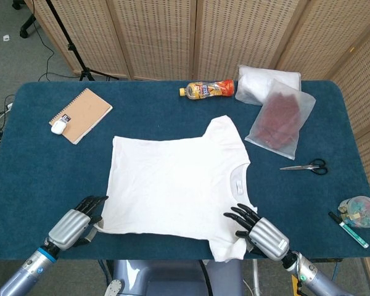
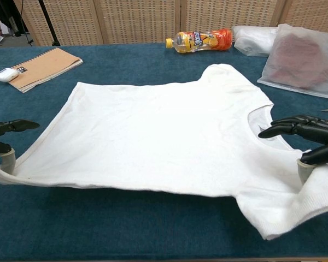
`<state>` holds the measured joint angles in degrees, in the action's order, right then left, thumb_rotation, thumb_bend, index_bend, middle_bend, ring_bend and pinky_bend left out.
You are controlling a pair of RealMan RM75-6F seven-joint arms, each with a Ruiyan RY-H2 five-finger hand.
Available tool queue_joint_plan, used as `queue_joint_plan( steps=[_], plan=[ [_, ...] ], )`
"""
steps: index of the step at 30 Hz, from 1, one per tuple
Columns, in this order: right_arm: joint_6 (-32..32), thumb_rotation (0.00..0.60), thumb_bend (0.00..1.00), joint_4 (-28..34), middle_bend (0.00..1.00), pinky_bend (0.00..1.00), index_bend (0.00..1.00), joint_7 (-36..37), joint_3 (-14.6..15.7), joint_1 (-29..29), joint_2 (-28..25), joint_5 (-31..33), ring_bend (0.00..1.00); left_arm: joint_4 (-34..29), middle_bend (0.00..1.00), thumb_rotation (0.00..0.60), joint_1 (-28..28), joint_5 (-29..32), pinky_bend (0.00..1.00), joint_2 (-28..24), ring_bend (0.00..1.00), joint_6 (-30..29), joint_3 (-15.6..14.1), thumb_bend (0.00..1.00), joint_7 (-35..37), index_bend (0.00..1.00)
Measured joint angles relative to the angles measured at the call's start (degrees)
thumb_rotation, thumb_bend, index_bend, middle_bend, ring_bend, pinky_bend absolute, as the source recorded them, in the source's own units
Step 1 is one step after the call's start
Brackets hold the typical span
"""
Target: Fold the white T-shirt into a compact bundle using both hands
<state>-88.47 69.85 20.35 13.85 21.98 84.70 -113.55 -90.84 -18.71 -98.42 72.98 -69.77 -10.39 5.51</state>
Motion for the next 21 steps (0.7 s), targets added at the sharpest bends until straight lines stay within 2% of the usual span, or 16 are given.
queue_joint_plan(
  steps=[7,14,21],
  plan=[
    [0.8,0.600,0.72,3.9,0.14,0.00,0.64,-0.9,2.3,1.1,-2.4,-3.2,0.00,-4.4,0.00,0.600,0.7,-1.6,0.00,-4.0,0.00,-0.7,-2.6,0.62,-0.1,0.74],
    [2.1,0.600,0.72,6.1,0.14,0.00,0.64,0.3,4.4,2.2,-4.7,-5.2,0.00,-9.8,0.00,0.600,0.6,-2.8,0.00,-8.0,0.00,1.3,-5.5,0.63,0.3,0.74],
    [1.9,0.600,0.72,7.5,0.14,0.00,0.64,0.8,5.8,2.5,-6.0,-7.0,0.00,-13.4,0.00,0.600,1.3,-3.0,0.00,-10.3,0.00,1.9,-6.9,0.63,-2.1,0.75]
  ],
)
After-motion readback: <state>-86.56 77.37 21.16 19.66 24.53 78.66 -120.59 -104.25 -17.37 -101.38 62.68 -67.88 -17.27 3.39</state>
